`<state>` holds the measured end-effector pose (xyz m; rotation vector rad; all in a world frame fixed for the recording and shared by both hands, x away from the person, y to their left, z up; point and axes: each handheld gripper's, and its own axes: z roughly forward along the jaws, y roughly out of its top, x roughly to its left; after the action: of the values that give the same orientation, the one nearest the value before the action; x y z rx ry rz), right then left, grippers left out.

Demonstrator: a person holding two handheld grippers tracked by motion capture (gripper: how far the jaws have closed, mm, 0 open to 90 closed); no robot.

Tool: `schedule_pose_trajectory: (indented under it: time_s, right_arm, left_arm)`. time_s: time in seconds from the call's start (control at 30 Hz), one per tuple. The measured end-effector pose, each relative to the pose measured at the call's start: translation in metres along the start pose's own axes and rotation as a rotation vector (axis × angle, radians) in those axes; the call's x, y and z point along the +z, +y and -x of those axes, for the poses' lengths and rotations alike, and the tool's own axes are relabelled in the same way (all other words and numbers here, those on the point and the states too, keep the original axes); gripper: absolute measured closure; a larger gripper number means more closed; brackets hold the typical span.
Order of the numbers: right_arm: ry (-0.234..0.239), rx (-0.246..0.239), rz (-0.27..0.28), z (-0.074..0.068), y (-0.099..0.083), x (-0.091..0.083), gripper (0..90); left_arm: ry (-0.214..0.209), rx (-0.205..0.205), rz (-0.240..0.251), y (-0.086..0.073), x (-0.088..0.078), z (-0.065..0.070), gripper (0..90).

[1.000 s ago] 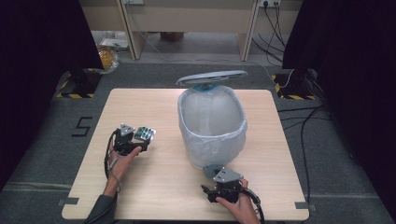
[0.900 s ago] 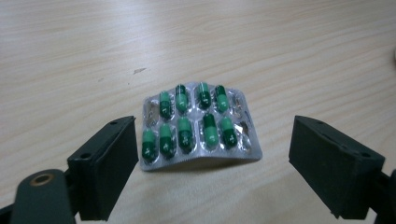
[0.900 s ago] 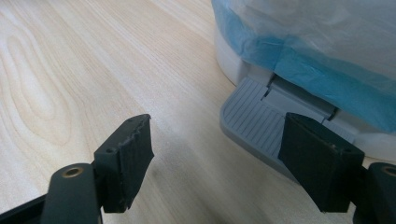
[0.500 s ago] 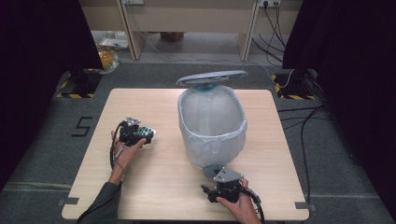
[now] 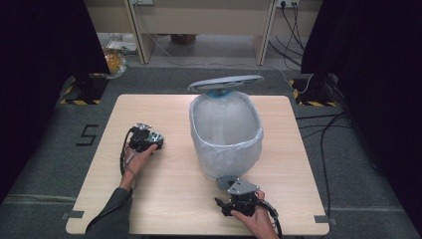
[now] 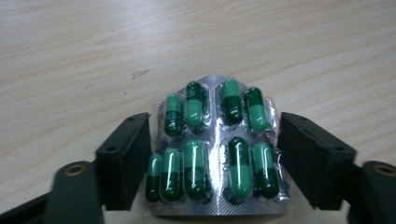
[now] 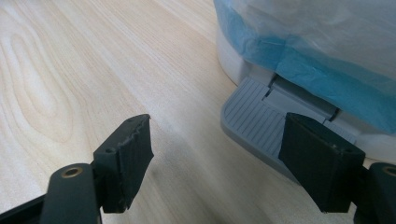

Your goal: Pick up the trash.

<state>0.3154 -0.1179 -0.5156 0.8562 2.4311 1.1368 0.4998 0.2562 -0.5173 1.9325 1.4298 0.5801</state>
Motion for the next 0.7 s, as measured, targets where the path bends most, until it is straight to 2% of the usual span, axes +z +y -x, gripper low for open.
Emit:
schedule_pose_trajectory:
  time_s: [0.13, 0.23, 0.4, 0.43, 0.7]
  right_arm:
    - [-0.004, -0.004, 0.000, 0.000, 0.000, 0.000, 24.9]
    - [0.001, 0.000, 0.001, 0.000, 0.000, 0.000, 24.9]
    - [0.003, -0.002, 0.000, 0.001, 0.000, 0.000, 24.9]
    - [0.000, -0.002, 0.003, 0.000, 0.000, 0.000, 24.8]
    - [0.002, -0.004, 0.005, 0.001, -0.001, 0.000, 24.8]
  left_arm:
    - [-0.017, 0.017, -0.002, 0.000, -0.002, 0.000, 36.8]
    - [-0.036, 0.035, -0.007, -0.002, -0.005, 0.002, 38.9]
    - [-0.042, 0.046, -0.006, -0.003, -0.007, 0.002, 45.5]
    - [-0.034, 0.062, -0.008, -0.003, -0.008, 0.003, 46.0]
    - [-0.038, 0.087, -0.004, -0.006, -0.012, 0.007, 50.3]
